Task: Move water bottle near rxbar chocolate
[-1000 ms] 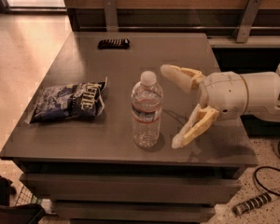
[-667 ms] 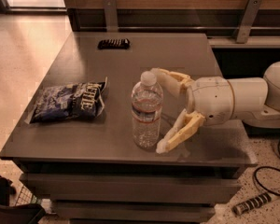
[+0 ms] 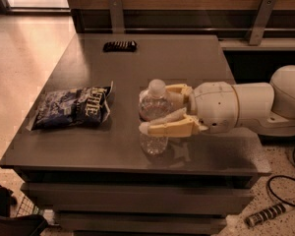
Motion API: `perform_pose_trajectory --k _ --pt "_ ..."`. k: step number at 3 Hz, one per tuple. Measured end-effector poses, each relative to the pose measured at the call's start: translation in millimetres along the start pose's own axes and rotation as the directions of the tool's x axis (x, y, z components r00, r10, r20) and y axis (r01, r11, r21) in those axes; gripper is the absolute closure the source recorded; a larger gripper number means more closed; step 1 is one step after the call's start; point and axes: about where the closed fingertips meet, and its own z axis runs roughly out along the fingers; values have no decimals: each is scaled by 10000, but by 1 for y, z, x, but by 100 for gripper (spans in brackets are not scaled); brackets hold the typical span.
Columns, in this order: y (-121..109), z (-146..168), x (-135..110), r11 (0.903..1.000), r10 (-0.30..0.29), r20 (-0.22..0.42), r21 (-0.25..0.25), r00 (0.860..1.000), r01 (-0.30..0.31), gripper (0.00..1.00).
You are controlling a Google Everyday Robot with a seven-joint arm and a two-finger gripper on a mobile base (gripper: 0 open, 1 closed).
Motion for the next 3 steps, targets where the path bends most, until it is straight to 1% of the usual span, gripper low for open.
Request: perform_pose_trajectory --k 2,3 --pt "2 4 -2 10000 -45 -14 -80 10000 44 98" --pt "2 5 -3 9999 -52 -17 -94 10000 52 100"
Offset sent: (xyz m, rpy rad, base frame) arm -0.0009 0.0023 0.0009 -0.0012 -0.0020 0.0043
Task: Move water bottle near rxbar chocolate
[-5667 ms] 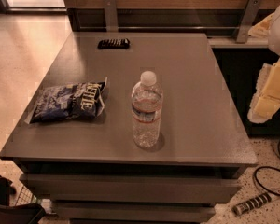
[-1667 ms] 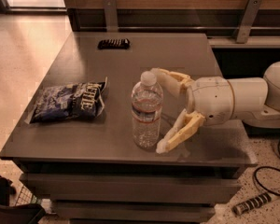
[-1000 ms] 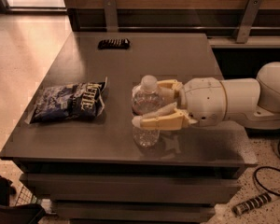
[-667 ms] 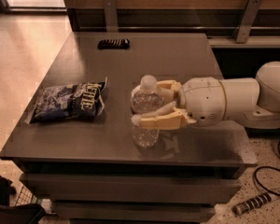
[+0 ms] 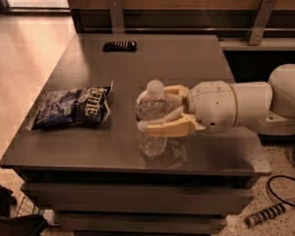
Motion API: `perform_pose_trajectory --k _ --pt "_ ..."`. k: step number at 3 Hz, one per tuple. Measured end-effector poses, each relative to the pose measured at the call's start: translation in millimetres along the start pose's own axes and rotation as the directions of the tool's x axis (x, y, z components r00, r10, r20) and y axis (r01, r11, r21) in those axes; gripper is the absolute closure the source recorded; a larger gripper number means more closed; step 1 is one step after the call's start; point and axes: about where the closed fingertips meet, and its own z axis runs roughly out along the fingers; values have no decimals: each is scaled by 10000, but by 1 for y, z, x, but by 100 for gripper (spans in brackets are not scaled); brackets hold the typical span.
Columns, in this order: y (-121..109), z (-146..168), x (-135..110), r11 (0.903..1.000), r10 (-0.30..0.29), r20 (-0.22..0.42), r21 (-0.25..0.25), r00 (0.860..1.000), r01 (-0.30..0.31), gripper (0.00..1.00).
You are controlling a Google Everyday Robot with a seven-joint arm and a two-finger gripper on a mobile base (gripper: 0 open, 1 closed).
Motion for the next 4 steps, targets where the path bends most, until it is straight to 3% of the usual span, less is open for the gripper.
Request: perform_pose_trajectory --k 1,2,3,4 --pt "-26 -12 -4 9990 419 102 119 9991 -420 100" --pt "-69 -27 6 9925 1198 99 215 9927 -1200 100" --pt "-164 -52 15 9708 2139 -51 1123 9768 -2120 100" --pt "-249 -84 1 9497 1931 15 2511 9812 -1873 100"
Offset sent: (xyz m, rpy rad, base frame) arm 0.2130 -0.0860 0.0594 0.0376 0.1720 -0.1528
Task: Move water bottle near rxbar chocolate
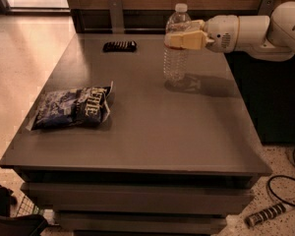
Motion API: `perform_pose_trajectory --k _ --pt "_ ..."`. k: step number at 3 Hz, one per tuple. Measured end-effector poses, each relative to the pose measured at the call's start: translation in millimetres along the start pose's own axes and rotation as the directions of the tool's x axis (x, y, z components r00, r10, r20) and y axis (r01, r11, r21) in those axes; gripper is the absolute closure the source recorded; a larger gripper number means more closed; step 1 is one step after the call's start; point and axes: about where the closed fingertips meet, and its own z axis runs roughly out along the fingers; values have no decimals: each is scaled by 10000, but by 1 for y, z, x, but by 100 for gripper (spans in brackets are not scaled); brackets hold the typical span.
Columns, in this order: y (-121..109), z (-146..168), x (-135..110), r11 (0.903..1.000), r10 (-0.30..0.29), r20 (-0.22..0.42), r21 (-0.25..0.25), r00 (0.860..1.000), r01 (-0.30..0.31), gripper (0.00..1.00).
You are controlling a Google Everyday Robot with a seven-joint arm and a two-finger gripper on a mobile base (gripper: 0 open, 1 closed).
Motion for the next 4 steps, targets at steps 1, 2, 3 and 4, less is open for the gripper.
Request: perform_pose_trajectory --k 1,2,3,4 --pt "-48 -13 -23 9928 -475 -153 1091 9988 489 100" --pt "-90 -12 -30 9749 -982 -401 1966 9944 1043 100" --pt "-127 12 -28 9653 -1205 25 2338 9927 1166 100" --pt "-141 38 -28 9672 -1236 604 2304 9905 1066 100"
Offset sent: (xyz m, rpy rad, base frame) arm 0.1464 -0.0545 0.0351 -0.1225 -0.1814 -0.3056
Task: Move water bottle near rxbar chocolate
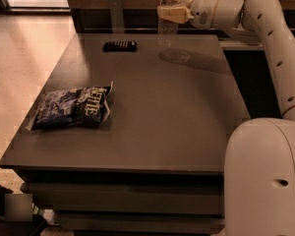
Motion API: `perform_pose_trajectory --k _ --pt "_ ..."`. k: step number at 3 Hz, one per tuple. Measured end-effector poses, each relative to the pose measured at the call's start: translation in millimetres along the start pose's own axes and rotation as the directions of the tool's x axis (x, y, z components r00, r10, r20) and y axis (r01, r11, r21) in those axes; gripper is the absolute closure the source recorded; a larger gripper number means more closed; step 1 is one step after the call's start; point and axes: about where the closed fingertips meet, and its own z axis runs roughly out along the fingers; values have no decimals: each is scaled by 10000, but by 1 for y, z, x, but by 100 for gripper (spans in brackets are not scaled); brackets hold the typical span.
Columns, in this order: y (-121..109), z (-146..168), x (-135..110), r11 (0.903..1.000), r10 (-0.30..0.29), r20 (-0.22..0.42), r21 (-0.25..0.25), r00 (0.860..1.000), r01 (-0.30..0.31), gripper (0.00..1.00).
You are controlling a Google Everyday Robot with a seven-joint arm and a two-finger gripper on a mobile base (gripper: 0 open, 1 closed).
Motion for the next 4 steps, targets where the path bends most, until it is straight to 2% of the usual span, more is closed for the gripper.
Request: perform_pose_trajectory --k 1,2,3,4 --pt "7 42 5 9994 106 -152 -323 9998 -111 100" --pt "11 62 12 9987 167 -523 -472 9985 -192 100" --pt "11 71 25 9969 511 -386 -584 9979 -534 100" --pt "10 70 43 9922 1050 93 -687 9944 -1041 100"
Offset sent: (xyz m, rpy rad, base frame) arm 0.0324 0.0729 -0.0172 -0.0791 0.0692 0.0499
